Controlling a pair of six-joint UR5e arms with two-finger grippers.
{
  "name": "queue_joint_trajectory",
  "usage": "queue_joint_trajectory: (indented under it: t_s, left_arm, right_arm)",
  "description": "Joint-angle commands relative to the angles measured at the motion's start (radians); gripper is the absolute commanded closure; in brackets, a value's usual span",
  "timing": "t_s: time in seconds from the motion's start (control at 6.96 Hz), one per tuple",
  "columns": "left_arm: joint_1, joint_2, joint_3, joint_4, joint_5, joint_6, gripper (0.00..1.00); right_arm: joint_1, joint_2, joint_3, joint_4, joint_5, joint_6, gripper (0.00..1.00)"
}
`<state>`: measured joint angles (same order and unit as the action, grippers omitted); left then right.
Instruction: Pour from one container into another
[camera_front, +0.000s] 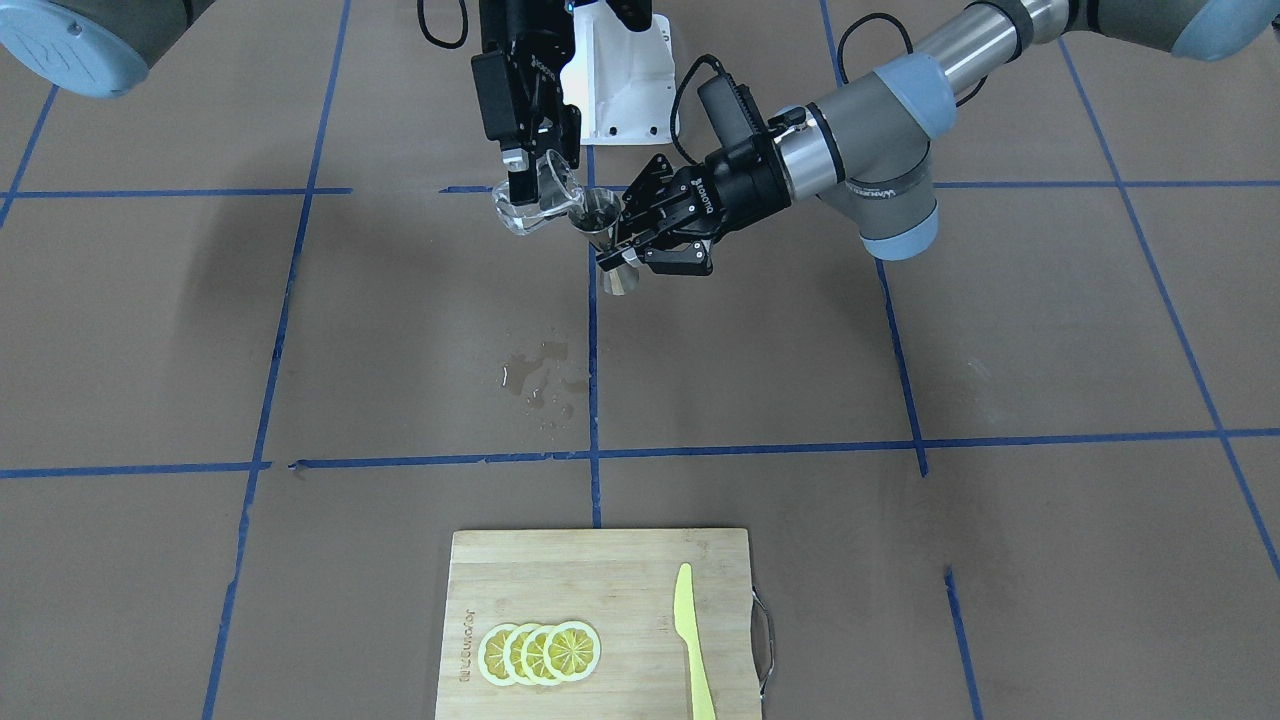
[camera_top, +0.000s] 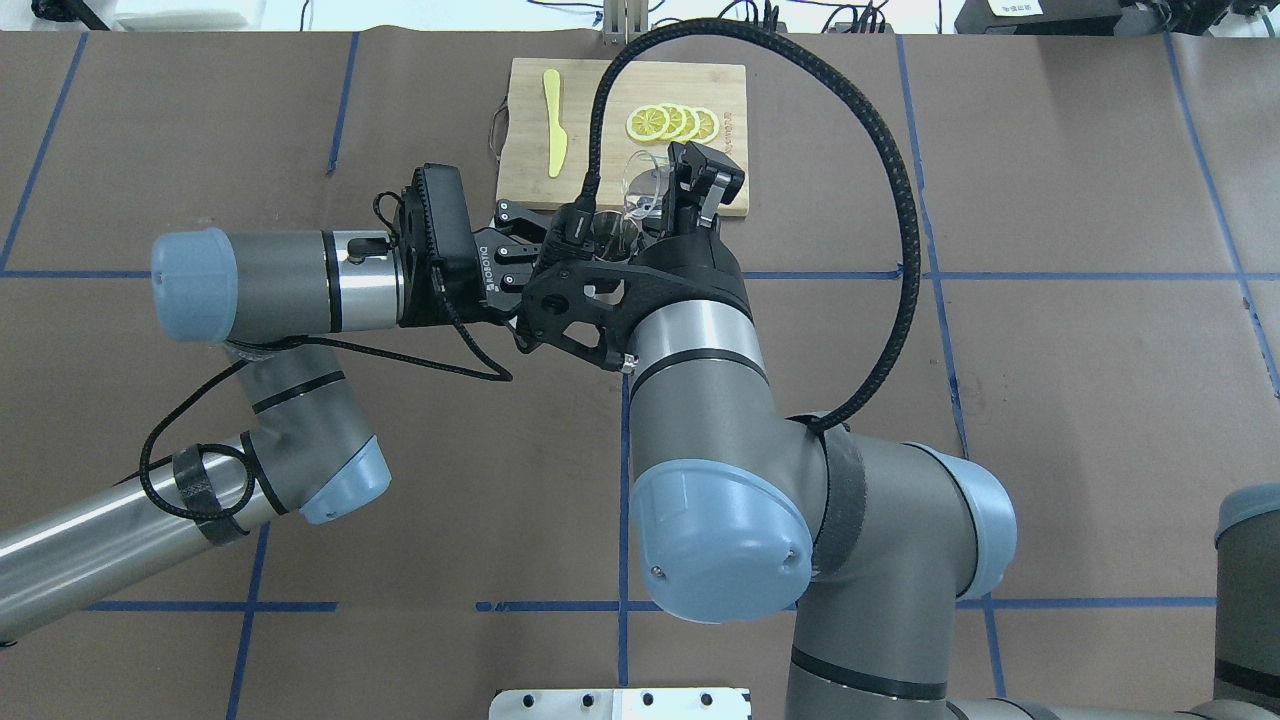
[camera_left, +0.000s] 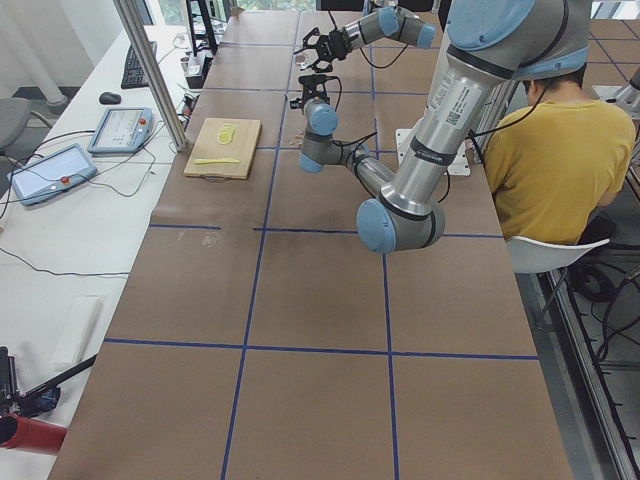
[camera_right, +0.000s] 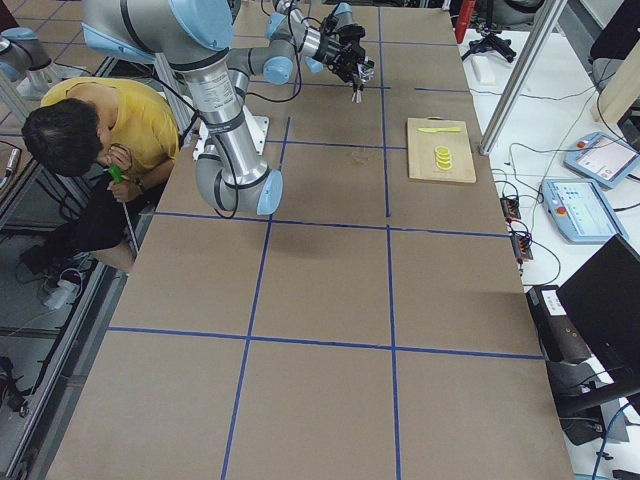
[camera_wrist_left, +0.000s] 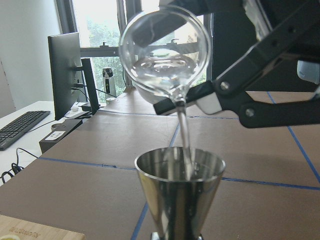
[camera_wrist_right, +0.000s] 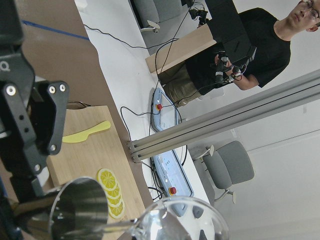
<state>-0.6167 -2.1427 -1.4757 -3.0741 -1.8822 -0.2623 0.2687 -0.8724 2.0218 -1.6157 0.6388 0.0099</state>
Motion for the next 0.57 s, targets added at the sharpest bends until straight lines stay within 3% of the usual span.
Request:
queue_joint_trajectory:
  t_s: [0.0,0.43]
  left_arm:
    - [0.0,0.001,0.0,0.0,0.0,0.0,1.0]
    - [0.0,0.001,0.0,-0.002,-0.002,0.002,1.0]
  right_arm:
    - [-0.008,-0.002,0.0,-0.006,-0.019,-0.024,1.0]
    - [-0.014,0.0,0.0,-0.006,-0.03,-0.045,1.0]
